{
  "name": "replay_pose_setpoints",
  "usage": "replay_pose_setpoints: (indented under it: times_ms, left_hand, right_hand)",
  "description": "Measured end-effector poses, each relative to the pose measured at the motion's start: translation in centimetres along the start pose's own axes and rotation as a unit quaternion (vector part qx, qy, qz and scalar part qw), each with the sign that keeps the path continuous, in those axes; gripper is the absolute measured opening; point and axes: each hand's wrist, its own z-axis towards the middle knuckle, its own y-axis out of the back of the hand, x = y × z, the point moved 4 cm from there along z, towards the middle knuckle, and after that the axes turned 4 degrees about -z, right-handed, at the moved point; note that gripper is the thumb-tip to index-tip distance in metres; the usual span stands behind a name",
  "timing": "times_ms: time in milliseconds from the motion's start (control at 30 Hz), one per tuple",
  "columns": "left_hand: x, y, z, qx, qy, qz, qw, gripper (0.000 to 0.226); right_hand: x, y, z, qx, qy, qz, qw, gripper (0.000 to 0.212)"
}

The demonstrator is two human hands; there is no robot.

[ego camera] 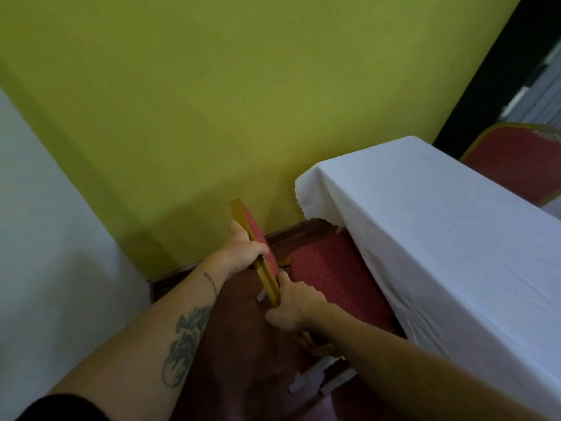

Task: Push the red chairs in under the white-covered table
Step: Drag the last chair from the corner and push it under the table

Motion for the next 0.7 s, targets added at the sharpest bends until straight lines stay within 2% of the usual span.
replay_pose_setpoints:
  times_ms: [67, 133, 233, 333, 433, 533, 600, 667, 700]
  left_hand:
    - [-1.0, -2.3, 0.2, 0.007, -0.014, -0.008, 1.000, 0.107]
    - [-2.2, -4.8, 0.5, 0.014, -0.023, -0.018, 0.999, 0.111]
    - [-3.5, -7.7, 0.8, -0.007, -0.039, -0.015, 0.999, 0.105]
    - [-4.0, -8.6, 1.7, -0.022, -0.041, -0.002, 0.999, 0.102]
    - [-3.7, -8.4, 2.5, -0.021, -0.046, -0.002, 0.999, 0.106]
    - [-3.3, -8.2, 2.5, -0.027, -0.069, -0.034, 0.997, 0.104]
    - [-1.8, -8.5, 2.1, -0.008, -0.042, -0.121, 0.992, 0.088]
    - [0.6, -10.9, 0.8, 0.077, 0.069, -0.196, 0.975, 0.062]
    - [1.6, -12.5, -0.2, 0.121, 0.118, -0.192, 0.967, 0.058]
  right_hand:
    - [-2.0, 1.1, -0.5, 0.003, -0.016, 0.008, 1.000, 0.079]
    - [-4.4, 2.5, -1.1, -0.007, -0.029, 0.027, 0.999, 0.076]
    - [-7.3, 3.9, -1.8, -0.022, -0.040, 0.060, 0.997, 0.071]
    - [-8.2, 3.2, -1.9, -0.064, -0.042, 0.053, 0.996, 0.067]
    - [-8.4, 1.8, -1.5, -0.116, -0.036, 0.034, 0.992, 0.055]
    - [-9.5, 0.8, -2.1, -0.118, -0.025, 0.037, 0.992, 0.050]
    - [-10.7, 0.1, -2.9, -0.095, -0.021, 0.011, 0.995, 0.047]
    - [-12.3, -0.8, -3.9, -0.062, -0.042, -0.048, 0.996, 0.048]
    - [-13.3, -1.3, -4.4, -0.040, -0.065, -0.082, 0.994, 0.053]
